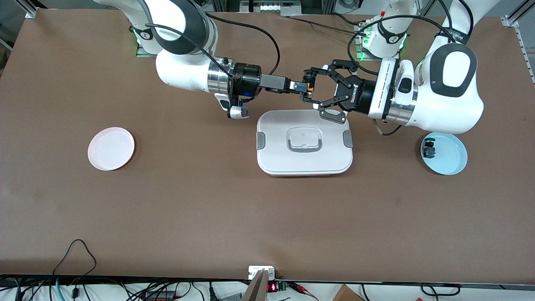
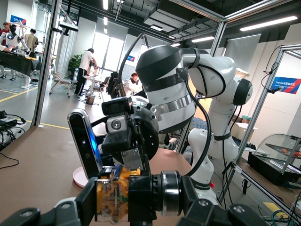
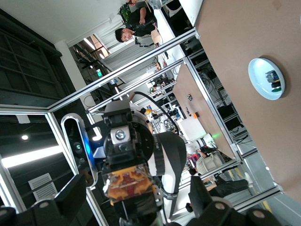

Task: Transfer orange switch to right arm and place
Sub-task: 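Grasp the orange switch with the right gripper while the left gripper releases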

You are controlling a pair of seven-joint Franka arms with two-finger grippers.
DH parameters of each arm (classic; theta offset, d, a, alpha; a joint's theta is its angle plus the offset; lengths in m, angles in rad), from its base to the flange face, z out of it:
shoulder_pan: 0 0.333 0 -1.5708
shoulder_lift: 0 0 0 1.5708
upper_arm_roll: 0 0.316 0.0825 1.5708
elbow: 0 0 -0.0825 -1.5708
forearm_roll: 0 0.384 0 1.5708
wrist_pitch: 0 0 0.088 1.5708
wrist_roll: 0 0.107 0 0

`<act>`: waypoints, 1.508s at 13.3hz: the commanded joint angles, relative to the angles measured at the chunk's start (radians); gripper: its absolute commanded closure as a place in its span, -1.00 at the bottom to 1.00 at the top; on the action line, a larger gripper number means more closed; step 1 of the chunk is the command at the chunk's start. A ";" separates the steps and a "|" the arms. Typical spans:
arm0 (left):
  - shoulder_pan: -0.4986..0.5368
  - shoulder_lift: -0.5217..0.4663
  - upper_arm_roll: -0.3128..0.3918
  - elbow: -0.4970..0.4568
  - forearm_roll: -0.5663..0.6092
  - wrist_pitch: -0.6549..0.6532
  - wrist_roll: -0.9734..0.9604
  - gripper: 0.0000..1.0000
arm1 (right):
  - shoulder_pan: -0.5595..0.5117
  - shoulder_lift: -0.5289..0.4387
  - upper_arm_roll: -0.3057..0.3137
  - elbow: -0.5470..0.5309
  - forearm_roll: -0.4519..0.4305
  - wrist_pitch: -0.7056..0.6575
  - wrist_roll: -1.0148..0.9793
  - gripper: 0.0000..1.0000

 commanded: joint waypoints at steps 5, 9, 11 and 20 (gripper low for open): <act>0.019 -0.028 -0.013 -0.020 -0.036 0.008 0.010 1.00 | 0.017 0.016 0.000 0.029 0.080 0.015 -0.119 -0.11; 0.019 -0.028 -0.013 -0.019 -0.036 0.008 0.010 1.00 | 0.023 0.015 0.000 0.024 0.093 0.013 -0.180 0.78; 0.019 -0.028 -0.013 -0.019 -0.036 0.008 0.010 1.00 | 0.021 0.015 0.000 0.026 0.090 0.013 -0.180 0.83; 0.060 -0.016 -0.008 -0.010 -0.031 -0.012 0.006 -1.00 | 0.023 0.016 0.000 0.026 0.079 0.013 -0.191 0.84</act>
